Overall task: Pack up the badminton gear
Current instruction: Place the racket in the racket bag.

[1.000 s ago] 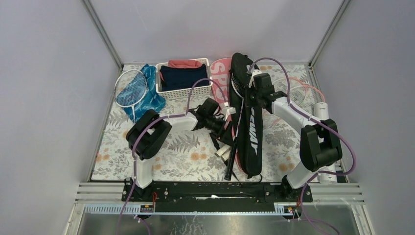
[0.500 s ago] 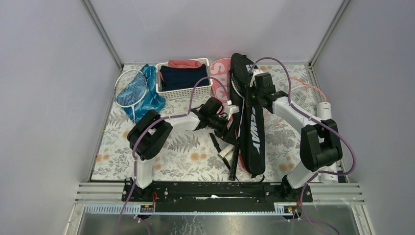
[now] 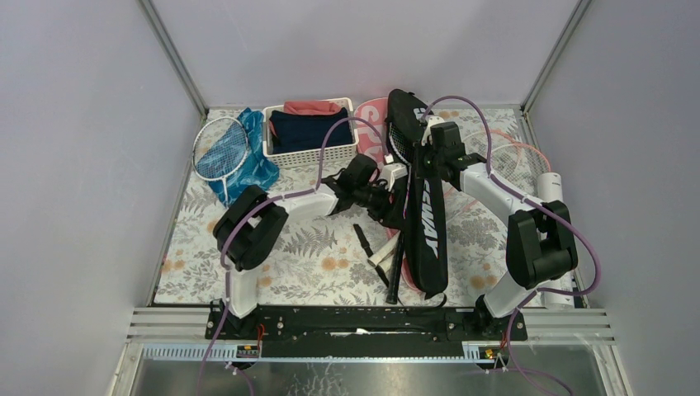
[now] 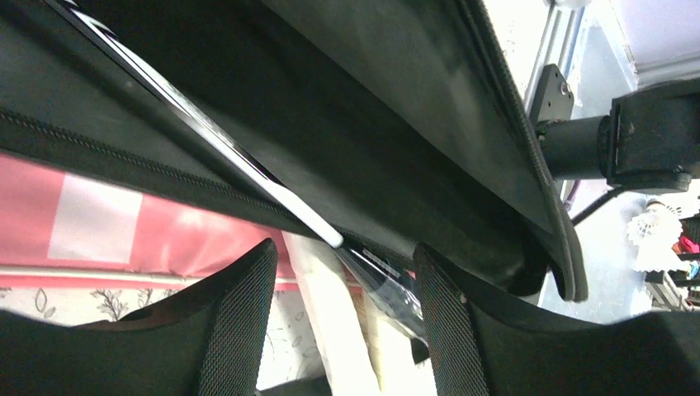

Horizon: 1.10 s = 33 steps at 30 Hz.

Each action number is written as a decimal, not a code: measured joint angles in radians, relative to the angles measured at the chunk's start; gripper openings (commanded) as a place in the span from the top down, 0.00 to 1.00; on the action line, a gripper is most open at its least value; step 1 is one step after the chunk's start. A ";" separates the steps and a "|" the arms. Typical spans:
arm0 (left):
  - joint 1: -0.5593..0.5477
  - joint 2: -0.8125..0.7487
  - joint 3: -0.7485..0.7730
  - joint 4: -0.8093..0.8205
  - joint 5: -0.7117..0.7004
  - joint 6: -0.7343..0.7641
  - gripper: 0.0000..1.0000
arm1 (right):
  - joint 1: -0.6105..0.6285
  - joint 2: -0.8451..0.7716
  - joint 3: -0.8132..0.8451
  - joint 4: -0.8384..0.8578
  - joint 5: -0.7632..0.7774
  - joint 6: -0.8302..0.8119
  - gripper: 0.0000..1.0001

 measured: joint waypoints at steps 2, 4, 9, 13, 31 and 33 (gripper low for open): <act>0.000 0.027 0.023 0.005 -0.008 -0.006 0.34 | 0.000 0.000 -0.001 0.002 -0.002 0.004 1.00; 0.000 0.050 0.039 0.017 -0.018 -0.013 0.34 | -0.001 0.000 -0.001 0.003 -0.010 0.007 1.00; 0.000 0.082 0.060 0.041 -0.038 -0.026 0.39 | -0.001 0.000 -0.006 0.007 -0.024 0.014 1.00; 0.000 0.109 0.071 0.056 -0.038 -0.042 0.44 | -0.001 0.000 -0.010 0.011 -0.026 0.015 1.00; 0.003 0.181 0.135 0.089 0.002 -0.378 1.00 | -0.019 -0.021 -0.058 0.026 -0.020 0.051 1.00; 0.004 0.181 0.134 0.100 0.001 -0.423 1.00 | -0.019 -0.024 -0.058 0.026 -0.028 0.056 1.00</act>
